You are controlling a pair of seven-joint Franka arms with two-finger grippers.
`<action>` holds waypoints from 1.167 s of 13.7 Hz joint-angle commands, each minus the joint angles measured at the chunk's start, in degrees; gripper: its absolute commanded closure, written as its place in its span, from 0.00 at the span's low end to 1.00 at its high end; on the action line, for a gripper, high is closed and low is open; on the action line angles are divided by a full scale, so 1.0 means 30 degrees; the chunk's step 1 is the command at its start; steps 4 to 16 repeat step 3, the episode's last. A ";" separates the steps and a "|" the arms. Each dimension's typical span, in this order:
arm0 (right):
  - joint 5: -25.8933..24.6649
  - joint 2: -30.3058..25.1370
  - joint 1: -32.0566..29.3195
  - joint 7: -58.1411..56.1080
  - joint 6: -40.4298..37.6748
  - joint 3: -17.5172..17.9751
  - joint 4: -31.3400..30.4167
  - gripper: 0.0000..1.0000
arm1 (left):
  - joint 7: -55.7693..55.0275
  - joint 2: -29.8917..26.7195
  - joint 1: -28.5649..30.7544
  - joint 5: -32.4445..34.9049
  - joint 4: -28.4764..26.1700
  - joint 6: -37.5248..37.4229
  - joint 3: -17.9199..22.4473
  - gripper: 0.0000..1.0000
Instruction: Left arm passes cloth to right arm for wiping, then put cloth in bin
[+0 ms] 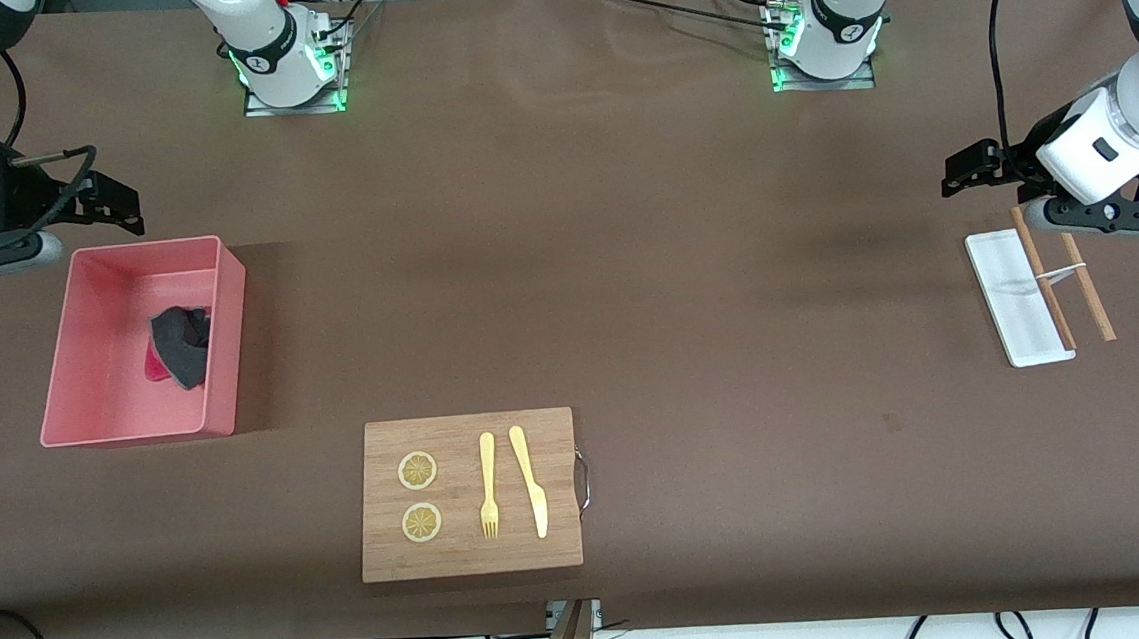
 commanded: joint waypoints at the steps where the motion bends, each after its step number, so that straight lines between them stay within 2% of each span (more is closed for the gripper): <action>1: 0.0288 0.0311 -0.0131 0.0054 -0.0331 0.0185 0.0566 0.00 | 0.0274 0.0315 0.0032 -0.0221 0.0663 -0.0489 -0.0069 0.00; 16: 0.0288 0.0311 -0.0131 0.0142 -0.0447 0.0185 0.0565 0.00 | 0.0274 0.0315 0.0032 -0.0221 0.0663 -0.0489 -0.0069 0.00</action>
